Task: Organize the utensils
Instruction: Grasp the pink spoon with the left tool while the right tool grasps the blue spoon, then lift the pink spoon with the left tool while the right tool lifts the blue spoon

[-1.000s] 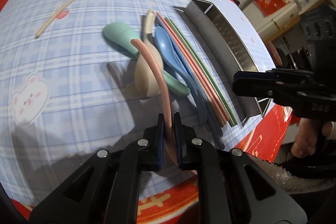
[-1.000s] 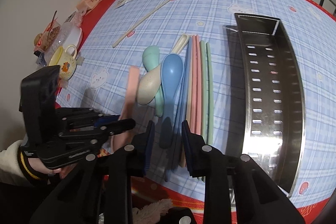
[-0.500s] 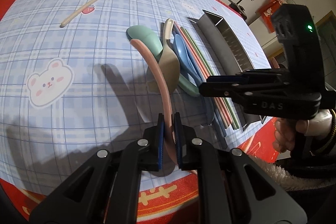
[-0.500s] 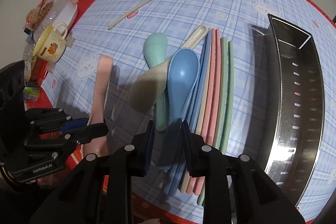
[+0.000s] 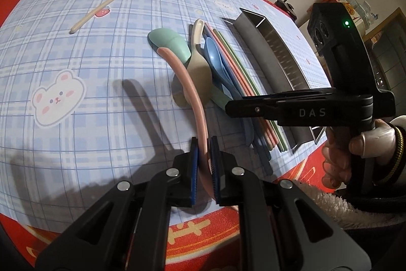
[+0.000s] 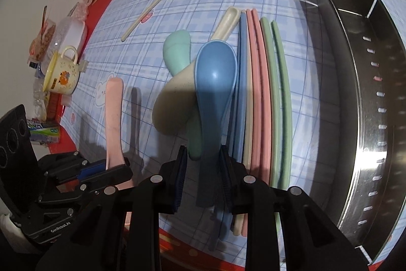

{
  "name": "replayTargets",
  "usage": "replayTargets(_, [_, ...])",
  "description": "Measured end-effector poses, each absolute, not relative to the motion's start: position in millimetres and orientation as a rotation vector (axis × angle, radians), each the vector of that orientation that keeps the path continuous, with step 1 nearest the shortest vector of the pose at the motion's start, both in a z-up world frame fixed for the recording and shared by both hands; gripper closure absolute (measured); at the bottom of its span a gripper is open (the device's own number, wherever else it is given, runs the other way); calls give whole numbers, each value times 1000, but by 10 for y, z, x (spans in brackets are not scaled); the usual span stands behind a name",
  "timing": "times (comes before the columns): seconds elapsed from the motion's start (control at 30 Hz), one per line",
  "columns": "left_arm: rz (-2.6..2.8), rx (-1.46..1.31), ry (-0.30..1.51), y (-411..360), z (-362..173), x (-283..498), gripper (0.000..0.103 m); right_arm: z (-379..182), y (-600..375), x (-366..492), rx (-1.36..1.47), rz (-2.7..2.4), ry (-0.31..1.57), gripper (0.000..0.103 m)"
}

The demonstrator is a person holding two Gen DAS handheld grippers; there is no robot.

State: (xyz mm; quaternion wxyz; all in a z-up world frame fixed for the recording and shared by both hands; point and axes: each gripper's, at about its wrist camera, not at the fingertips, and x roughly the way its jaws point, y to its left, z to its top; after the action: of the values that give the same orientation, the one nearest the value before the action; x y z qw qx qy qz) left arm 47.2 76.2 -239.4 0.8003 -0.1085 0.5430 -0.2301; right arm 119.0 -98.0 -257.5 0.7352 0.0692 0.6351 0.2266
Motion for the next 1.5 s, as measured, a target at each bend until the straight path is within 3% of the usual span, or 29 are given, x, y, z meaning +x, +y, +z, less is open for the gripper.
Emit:
replayTargets(0.1, [-497,-222,1176,734,-2411,472,90,-2593,-967,1170,159,512,1408,86])
replayTargets(0.3, [-510,-195,1184,689,-2416,463,90,-2591,-960,1101,148,509,1394,88])
replayTargets(1.13, [-503,-170,1211,614,-2444,482,91,-2393,-1188,901,154,497,1262,89])
replayTargets(1.3, [-485,-189,1207,653,-2440,496,87,-2400,-1196,905,157,502,1263,89])
replayTargets(1.4, [-457,-169,1192,658,-2409,499,74,-2401,-1191,900,151,509,1263,89])
replayTargets(1.5, [-453,-182,1188,689,-2401,504,73,-2398,-1181,899,143,515,1263,89])
